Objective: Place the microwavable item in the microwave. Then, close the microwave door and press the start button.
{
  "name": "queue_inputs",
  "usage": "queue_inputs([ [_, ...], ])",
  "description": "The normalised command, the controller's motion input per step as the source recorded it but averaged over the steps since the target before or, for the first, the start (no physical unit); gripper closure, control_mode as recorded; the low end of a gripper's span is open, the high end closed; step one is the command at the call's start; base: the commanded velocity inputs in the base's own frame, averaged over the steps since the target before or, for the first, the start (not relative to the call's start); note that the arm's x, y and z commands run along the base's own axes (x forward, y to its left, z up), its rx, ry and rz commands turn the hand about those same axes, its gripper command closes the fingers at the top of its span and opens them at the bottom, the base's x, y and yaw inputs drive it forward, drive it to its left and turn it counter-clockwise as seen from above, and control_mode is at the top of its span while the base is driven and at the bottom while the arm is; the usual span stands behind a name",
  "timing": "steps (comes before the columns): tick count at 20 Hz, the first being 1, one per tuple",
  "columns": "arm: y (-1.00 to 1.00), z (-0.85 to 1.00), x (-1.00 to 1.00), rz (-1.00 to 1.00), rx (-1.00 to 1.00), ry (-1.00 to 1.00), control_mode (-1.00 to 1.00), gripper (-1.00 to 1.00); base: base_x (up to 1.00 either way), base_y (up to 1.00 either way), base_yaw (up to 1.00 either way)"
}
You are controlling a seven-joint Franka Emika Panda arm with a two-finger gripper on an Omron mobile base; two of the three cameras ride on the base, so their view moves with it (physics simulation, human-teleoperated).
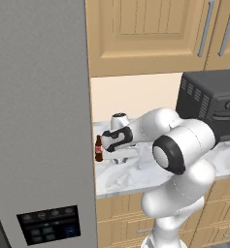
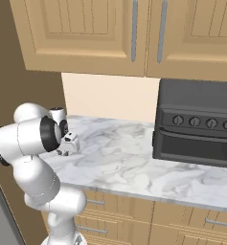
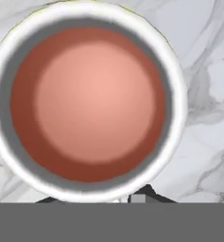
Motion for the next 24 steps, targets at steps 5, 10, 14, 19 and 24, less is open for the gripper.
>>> queue_inputs([
  [5, -0.1, 0.0, -0.12, 0.0, 0.0, -0.03, -1.0, 1.0, 0.0, 0.0, 0.0],
  [10, -0.42, 0.52, -0.71, 0.0, 0.0, -0.22, -1.0, 1.0, 0.0, 0.0, 0.0],
  [14, -0.5, 0.92, -0.96, 0.0, 0.0, -0.24, -1.0, 1.0, 0.0, 0.0, 0.0],
  [19, -0.51, 0.97, -1.0, 0.0, 0.01, -0.12, -1.0, 1.0, 0.0, 0.0, 0.0],
  [24, -0.35, 0.85, -0.99, 0.0, 0.03, -0.09, -1.0, 1.0, 0.0, 0.0, 0.0],
])
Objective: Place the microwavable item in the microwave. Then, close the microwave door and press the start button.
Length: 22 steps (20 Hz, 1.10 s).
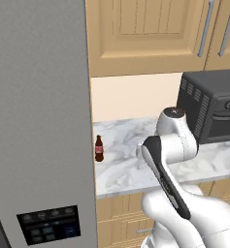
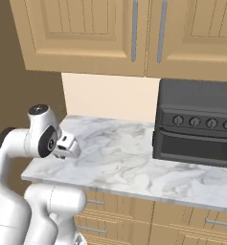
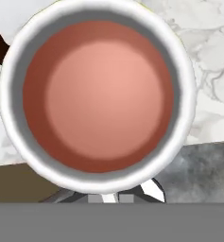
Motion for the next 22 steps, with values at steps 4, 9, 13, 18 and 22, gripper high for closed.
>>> queue_inputs([
  [4, -0.16, 0.34, -0.46, 0.0, 0.03, 0.0, -1.0, 1.0, 0.0, 0.0, 0.0],
  [9, 0.0, 0.0, -0.2, 0.0, 0.0, 0.0, 1.0, 1.0, -0.6, 0.13, 0.0],
  [13, 0.0, 0.0, 0.0, 0.0, 0.0, 0.0, 1.0, 1.0, -1.0, 0.4, 0.03],
  [18, 0.0, 0.0, 0.0, 0.0, 0.0, 0.0, 1.0, 1.0, -0.93, 0.83, 0.02],
  [22, 0.0, 0.0, 0.0, 0.0, 0.0, 0.0, 1.0, 1.0, -0.48, 1.0, 0.0],
])
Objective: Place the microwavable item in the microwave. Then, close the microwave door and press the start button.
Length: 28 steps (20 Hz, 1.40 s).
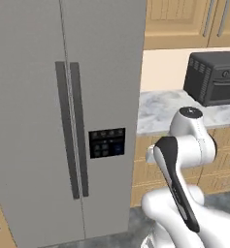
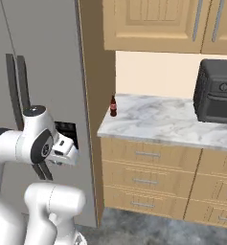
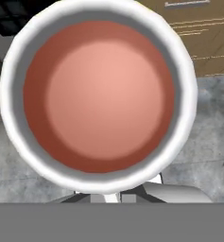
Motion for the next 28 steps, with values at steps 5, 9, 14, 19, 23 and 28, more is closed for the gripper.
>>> queue_inputs([
  [5, 0.0, 0.0, 0.0, 0.0, 0.0, 0.0, 1.0, 1.0, -0.16, 1.0, 0.0],
  [9, 0.0, 0.0, 0.0, 0.0, 0.0, 0.0, 1.0, 1.0, -0.19, 1.0, 0.0],
  [14, 0.0, 0.0, 0.0, 0.0, 0.0, 0.0, 1.0, 1.0, -0.3, 1.0, 0.0],
  [19, 0.0, 0.0, 0.0, 0.0, 0.0, 0.0, 1.0, 1.0, -0.06, 1.0, 0.0],
  [23, 0.0, 0.0, 0.0, 0.0, 0.0, 0.0, 1.0, 1.0, 0.0, 1.0, 0.0],
  [28, 0.0, 0.0, 0.0, 0.0, 0.0, 0.0, 1.0, 1.0, 0.01, 1.0, 0.0],
])
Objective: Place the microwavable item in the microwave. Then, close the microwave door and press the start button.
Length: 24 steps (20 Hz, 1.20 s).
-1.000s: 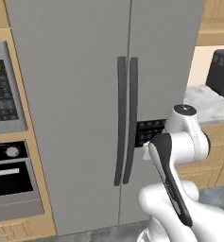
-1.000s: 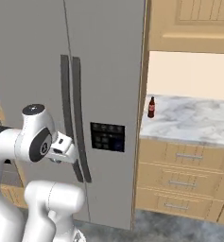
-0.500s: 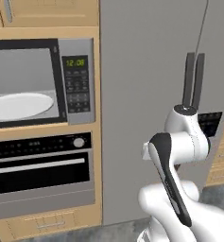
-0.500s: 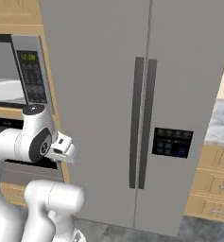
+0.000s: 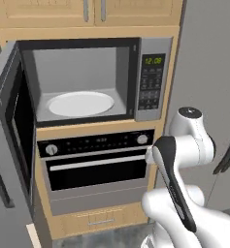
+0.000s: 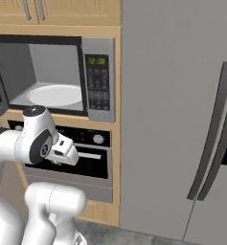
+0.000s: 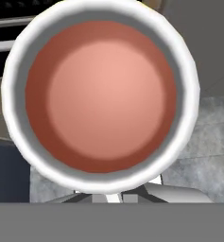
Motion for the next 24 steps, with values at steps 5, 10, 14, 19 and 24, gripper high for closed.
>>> queue_inputs([
  [5, 0.0, 0.0, 0.0, 0.0, 0.0, 0.0, 1.0, 1.0, 0.22, 0.69, 0.0],
  [10, 0.0, 0.0, 0.0, 0.0, 0.0, 0.0, 1.0, 1.0, 0.21, 0.42, 0.0],
  [14, 0.0, 0.0, 0.0, 0.0, 0.0, 0.0, 1.0, 1.0, 0.08, 0.0, 0.0],
  [19, 0.0, 0.0, 0.0, 0.0, 0.0, 0.0, 1.0, 1.0, 0.06, 0.0, 0.0],
  [24, -0.04, 0.24, 0.04, 0.0, 0.0, -0.02, -1.0, 1.0, 0.06, 0.0, 0.0],
])
